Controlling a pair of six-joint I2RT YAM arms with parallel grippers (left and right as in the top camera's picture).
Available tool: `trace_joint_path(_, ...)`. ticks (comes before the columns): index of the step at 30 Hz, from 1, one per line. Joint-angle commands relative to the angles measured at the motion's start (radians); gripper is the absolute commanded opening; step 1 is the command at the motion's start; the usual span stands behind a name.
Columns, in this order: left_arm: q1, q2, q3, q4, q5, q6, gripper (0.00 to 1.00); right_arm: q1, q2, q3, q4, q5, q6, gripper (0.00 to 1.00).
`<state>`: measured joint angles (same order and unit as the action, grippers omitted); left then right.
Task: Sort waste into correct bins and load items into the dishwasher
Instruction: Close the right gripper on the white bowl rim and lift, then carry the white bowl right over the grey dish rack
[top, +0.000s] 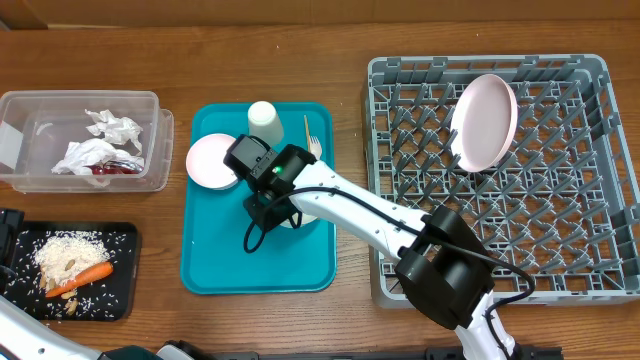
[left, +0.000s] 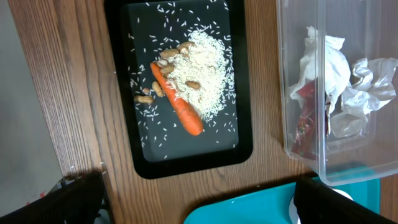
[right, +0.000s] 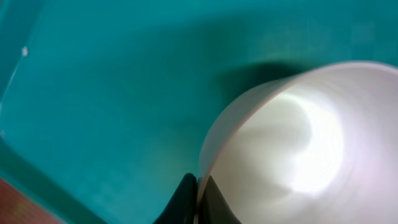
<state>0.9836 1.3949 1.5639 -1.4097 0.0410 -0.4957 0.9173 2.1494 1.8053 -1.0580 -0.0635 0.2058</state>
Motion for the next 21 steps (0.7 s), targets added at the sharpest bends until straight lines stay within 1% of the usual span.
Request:
trace_joint_path(1, 0.004, -0.009, 0.002, 0.0, 0.004, -0.006, 1.0, 0.003, -0.092, 0.129, -0.05, -0.035, 0.032, 0.04)
trace_joint_path(4, 0.004, -0.009, 0.002, 0.0, 0.004, -0.006, 1.0, -0.004, -0.174, 0.183, -0.1, -0.034, 0.055, 0.04)
trace_joint_path(8, 0.004, -0.009, 0.002, 0.0, 0.004, -0.006, 1.0, -0.058, -0.293, 0.189, -0.169, -0.019, 0.106, 0.04)
trace_joint_path(12, 0.004, -0.009, 0.002, 0.0, 0.004, -0.006, 1.0, -0.224, -0.438, 0.189, -0.269, -0.018, 0.166, 0.04)
trace_joint_path(15, 0.004, -0.009, 0.002, 0.0, 0.004, -0.006, 1.0, -0.423, -0.547, 0.188, -0.338, -0.077, 0.166, 0.04)
trace_joint_path(17, 0.004, -0.009, 0.002, 0.0, 0.004, -0.006, 1.0, -0.596, -0.612, 0.188, -0.386, -0.183, 0.137, 0.04)
trace_joint_path(18, 0.004, -0.009, 0.002, 0.0, 0.004, -0.006, 1.0, -0.651, -0.629, 0.188, -0.399, -0.222, 0.119, 0.04)
trace_joint_path(19, 0.004, -0.009, 0.002, 0.0, 0.004, -0.006, 1.0, -0.759, -0.658, 0.188, -0.425, -0.303, 0.071, 0.04)
trace_joint_path(20, 0.004, -0.009, 0.002, 0.0, 0.004, -0.006, 1.0, -0.919, -0.692, 0.186, -0.461, -0.422, -0.01, 0.04)
trace_joint_path(21, 0.004, -0.009, 0.002, 0.0, 0.004, -0.006, 1.0, -0.995, -0.703, 0.183, -0.476, -0.467, -0.044, 0.04)
